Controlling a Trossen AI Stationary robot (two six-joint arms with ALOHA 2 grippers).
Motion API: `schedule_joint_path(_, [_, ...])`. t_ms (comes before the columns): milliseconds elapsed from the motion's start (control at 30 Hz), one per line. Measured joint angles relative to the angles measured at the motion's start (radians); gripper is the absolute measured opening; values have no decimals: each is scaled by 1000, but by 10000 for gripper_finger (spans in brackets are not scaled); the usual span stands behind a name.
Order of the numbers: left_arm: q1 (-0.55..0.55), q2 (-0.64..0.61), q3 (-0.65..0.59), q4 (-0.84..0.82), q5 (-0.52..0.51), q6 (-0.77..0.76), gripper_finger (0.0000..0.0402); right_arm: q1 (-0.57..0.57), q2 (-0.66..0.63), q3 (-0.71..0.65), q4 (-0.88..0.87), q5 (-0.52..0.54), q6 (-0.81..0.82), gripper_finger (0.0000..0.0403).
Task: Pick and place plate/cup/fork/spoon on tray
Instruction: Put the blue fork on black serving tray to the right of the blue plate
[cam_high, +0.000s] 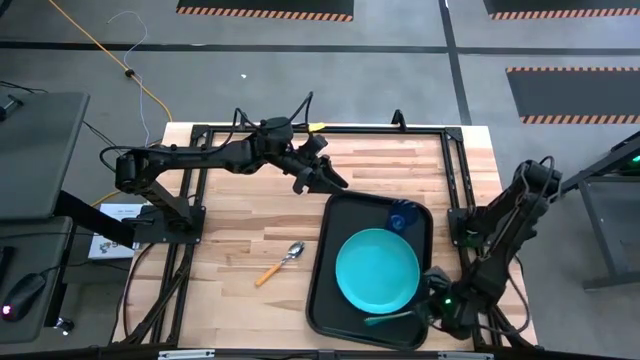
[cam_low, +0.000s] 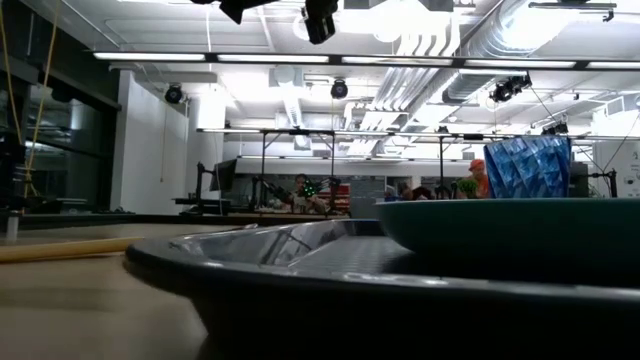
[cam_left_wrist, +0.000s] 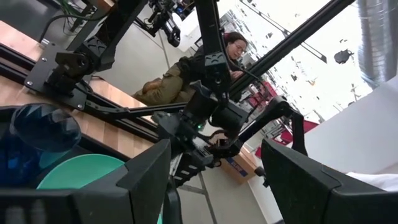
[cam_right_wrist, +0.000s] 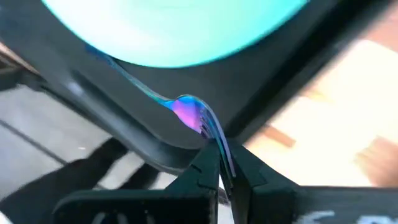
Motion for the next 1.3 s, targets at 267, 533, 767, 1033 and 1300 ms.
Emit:
schedule_joint_path(267, [0, 0, 0, 2, -10, 0, 239, 45, -125, 0, -208, -56, -4, 0])
schedule_joint_path(533, [0, 0, 0, 25, -29, 0, 239, 92, -213, 0, -372, -142, -5, 0])
schedule_joint_path(767, [1, 0, 0, 37, -30, -1, 239, 98, -295, -3, -421, -115, 12, 0])
schedule_joint_path(1033, [1, 0, 0, 37, -31, -1, 239, 90, -291, -4, -250, 18, 2, 1])
schedule_joint_path(1300, [1, 0, 0, 37, -32, 0, 239, 52, -124, -4, -113, 61, 6, 1])
